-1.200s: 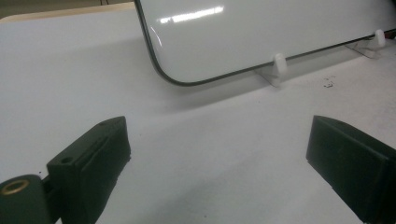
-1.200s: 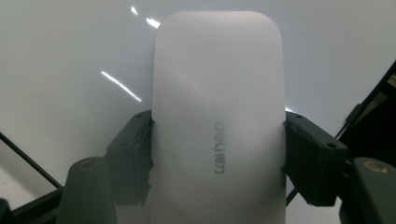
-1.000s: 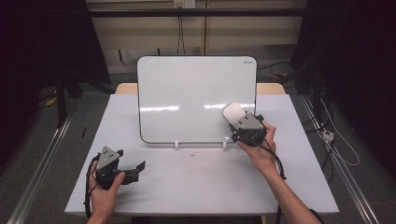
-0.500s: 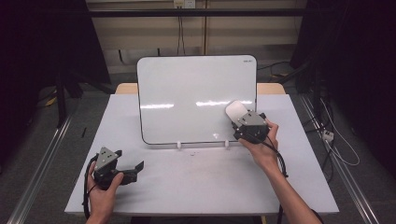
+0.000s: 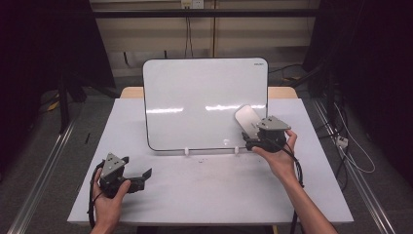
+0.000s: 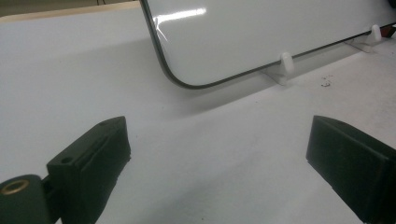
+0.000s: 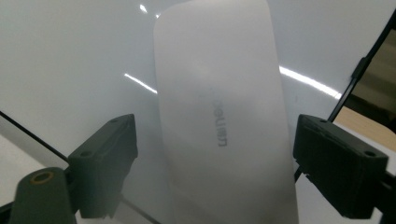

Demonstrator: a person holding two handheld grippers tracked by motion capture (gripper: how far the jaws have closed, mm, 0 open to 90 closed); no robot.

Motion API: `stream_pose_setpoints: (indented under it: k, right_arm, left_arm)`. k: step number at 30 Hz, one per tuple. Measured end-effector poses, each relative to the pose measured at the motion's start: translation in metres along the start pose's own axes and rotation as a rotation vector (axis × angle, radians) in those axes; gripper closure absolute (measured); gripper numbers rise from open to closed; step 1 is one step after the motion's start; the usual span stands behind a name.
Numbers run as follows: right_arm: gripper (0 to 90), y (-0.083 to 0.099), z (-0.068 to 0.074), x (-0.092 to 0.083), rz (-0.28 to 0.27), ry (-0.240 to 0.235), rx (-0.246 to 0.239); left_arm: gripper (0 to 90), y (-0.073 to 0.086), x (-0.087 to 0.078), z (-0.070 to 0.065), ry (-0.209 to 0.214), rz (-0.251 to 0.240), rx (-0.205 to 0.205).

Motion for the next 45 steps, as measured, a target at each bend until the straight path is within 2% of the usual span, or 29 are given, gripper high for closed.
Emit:
stream_pose_setpoints:
  k: [7, 10, 15, 19, 28, 31, 36, 45]
  right_arm:
    - [8.1, 0.001, 0.000, -0.006, -0.012, -0.021, 0.054]
    - [7.9, 0.001, 0.000, -0.010, -0.017, -0.019, 0.061]
    - [7.8, 0.007, -0.002, -0.020, -0.018, -0.036, 0.104]
    - [7.1, 0.013, -0.004, -0.026, -0.012, -0.031, 0.123]
    - [5.3, 0.026, -0.005, -0.041, -0.014, -0.047, 0.156]
    - [6.5, 0.032, -0.005, -0.044, -0.004, -0.039, 0.155]
    - [6.5, 0.043, -0.005, -0.051, 0.004, -0.045, 0.182]
    - [6.6, 0.059, -0.007, -0.057, 0.023, -0.031, 0.187]
  left_arm:
    - [6.1, -0.001, -0.002, 0.003, -0.005, -0.009, -0.011]
    - [6.1, -0.002, -0.002, 0.004, -0.006, -0.015, -0.013]
    - [6.1, -0.003, -0.001, 0.004, -0.004, -0.014, -0.013]
    - [6.1, -0.003, 0.000, 0.004, -0.004, -0.014, -0.009]
    - [6.4, -0.003, -0.002, 0.004, -0.011, -0.019, -0.017]
    - [6.4, -0.004, -0.002, 0.004, -0.009, -0.022, -0.018]
    - [6.4, -0.004, -0.003, 0.005, -0.014, -0.024, -0.024]
    - [6.4, -0.004, -0.003, 0.005, -0.020, -0.031, -0.024]
Point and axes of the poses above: each handheld gripper's, and its own axes: x roughly forward along the jaws, y roughly out of its underside, z roughly to its left, the point moved 4 cm from there along x, roughly forward along the jaws, and after that the axes turned 4 degrees about y, right-handed, at the moved point
